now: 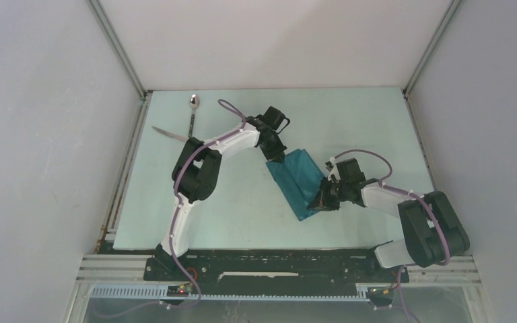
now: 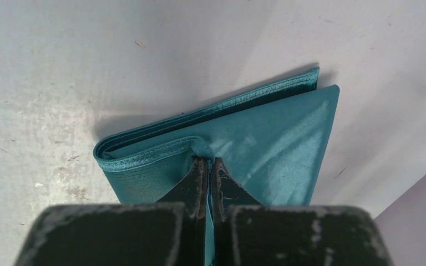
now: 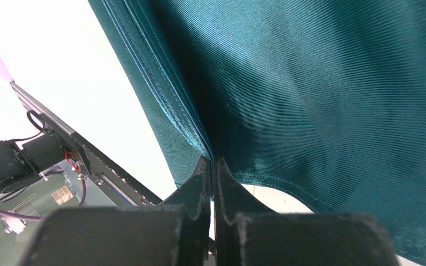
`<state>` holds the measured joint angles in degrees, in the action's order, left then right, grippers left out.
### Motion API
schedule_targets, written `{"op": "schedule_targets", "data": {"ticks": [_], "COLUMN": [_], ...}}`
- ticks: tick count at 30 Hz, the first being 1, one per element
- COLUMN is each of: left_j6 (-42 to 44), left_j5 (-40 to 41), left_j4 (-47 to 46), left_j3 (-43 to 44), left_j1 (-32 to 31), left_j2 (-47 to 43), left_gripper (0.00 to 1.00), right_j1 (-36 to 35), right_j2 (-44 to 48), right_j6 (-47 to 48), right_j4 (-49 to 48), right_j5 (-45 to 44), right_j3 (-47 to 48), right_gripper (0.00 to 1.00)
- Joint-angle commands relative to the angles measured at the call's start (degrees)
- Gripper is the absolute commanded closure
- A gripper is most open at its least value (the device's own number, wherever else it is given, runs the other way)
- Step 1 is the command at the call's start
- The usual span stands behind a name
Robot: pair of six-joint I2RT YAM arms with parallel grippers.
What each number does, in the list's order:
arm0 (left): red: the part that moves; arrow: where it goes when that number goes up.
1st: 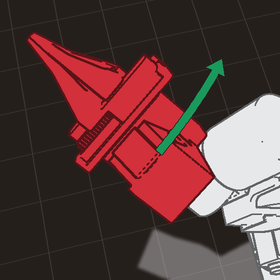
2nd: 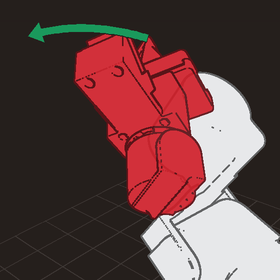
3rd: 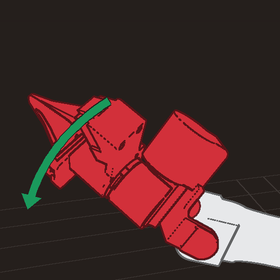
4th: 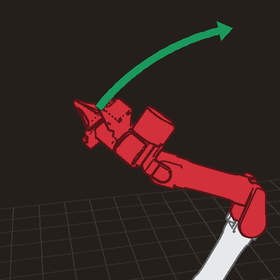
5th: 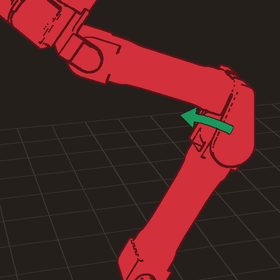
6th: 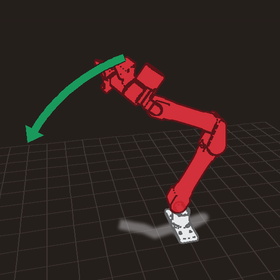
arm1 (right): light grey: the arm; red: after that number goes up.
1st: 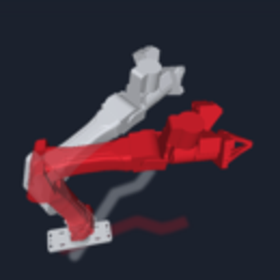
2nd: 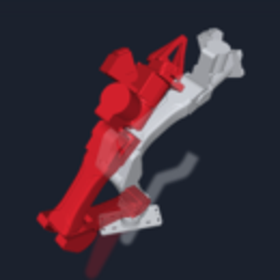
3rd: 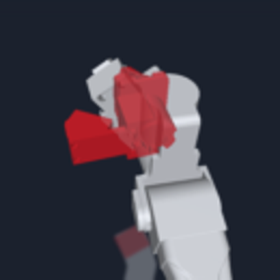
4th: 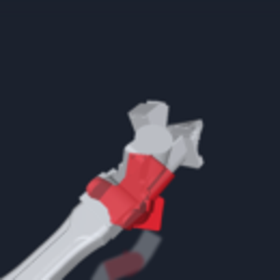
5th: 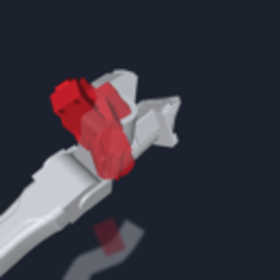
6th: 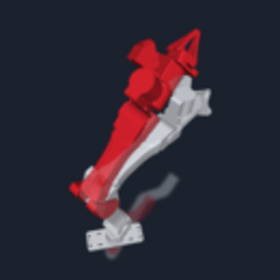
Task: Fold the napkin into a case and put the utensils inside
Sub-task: Fold the lower triangle-folded napkin at the center of the board.
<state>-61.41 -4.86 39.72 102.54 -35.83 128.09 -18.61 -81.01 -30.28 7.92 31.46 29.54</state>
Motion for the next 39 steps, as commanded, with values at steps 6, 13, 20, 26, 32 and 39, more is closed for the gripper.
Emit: {"op": "schedule_targets", "data": {"ticks": [6,13,20,26,32,39], "left_j6": [-0.19,-0.56,-0.48,-0.20,-0.20,0.41], "left_j5": [2.32,2.15,2.18,1.83,0.41,0.42], "left_j4": [-2.98,-3.86,-4.30,-4.44,-4.99,-5.39], "left_j3": [2.42,1.96,1.88,1.94,1.87,1.38], "left_j1": [1.38,1.87,1.91,1.91,1.98,1.91], "left_j2": [0.57,0.84,1.25,1.88,2.08,1.37], "left_gripper": [1.00,1.00,1.00,1.00,1.00,1.00], "right_j1": [1.96,2.54,2.60,2.53,0.05,-5.87], "right_j2": [-0.98,-2.34,-3.49,-3.69,3.03,8.57], "right_j6": [3.21,4.13,4.39,4.66,8.53,11.50], "right_j4": [5.54,6.66,6.95,7.95,16.68,22.32], "right_j5": [-1.91,-2.58,-2.36,-3.38,-10.06,-17.21], "right_j3": [2.66,4.05,4.71,5.21,10.13,17.29], "right_gripper": [1.00,1.00,1.00,0.97,0.60,0.39]}}
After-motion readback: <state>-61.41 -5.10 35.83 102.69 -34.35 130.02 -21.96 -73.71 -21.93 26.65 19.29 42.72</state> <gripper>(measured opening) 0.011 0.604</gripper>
